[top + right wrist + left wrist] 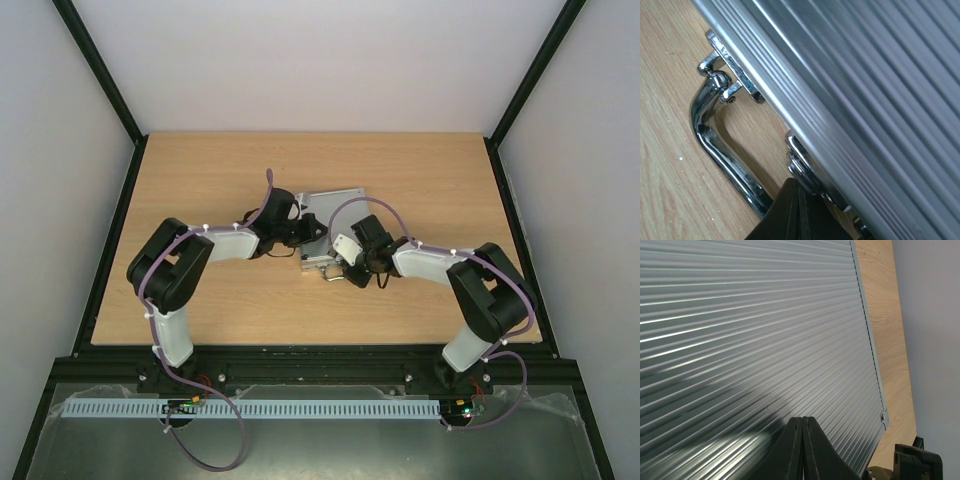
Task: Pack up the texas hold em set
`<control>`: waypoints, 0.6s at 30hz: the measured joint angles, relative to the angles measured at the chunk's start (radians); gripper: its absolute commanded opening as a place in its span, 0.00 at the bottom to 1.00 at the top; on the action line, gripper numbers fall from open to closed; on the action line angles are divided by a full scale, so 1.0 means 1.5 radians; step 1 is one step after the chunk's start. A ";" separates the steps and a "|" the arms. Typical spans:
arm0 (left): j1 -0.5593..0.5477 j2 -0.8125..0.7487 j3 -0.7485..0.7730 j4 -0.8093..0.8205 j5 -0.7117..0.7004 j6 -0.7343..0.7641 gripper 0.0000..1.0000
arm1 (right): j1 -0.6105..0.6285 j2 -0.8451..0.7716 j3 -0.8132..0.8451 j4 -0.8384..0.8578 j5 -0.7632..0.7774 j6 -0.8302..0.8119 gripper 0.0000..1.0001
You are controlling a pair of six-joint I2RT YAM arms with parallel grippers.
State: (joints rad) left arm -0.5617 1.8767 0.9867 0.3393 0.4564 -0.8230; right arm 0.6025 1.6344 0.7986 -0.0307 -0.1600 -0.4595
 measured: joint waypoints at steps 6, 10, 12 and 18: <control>0.000 0.001 0.000 0.002 0.000 0.000 0.02 | 0.000 0.000 -0.011 0.021 0.006 0.006 0.01; 0.000 0.001 0.001 0.001 0.000 0.001 0.02 | 0.000 -0.014 -0.018 0.017 0.001 0.007 0.01; 0.000 0.001 0.003 -0.004 -0.001 0.003 0.02 | 0.000 -0.027 -0.019 0.008 -0.006 0.007 0.01; 0.000 -0.004 0.013 -0.031 -0.006 0.019 0.06 | 0.000 -0.087 -0.019 -0.046 -0.025 0.007 0.01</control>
State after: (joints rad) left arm -0.5617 1.8709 1.0065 0.2924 0.4477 -0.7944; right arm 0.6025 1.5043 0.7708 -0.0994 -0.1974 -0.4488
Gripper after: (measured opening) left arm 0.027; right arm 0.017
